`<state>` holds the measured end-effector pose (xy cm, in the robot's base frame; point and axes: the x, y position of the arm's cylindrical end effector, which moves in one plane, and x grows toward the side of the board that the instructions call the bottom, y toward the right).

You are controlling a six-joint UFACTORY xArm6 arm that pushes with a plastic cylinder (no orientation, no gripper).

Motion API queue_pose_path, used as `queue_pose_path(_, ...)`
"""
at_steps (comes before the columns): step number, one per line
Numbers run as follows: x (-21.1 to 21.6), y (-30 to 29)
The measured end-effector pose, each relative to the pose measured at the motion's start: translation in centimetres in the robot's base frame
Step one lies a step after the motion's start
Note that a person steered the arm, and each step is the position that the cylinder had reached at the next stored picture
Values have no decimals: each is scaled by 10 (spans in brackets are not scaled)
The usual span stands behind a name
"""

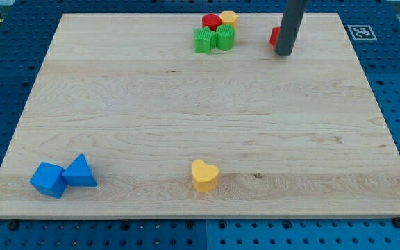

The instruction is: Slide the red star to the top right

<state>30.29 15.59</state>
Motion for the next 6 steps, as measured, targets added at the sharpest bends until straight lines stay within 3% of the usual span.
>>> queue_pose_path(3,-31,-35)
queue_pose_path(6,-46,-12)
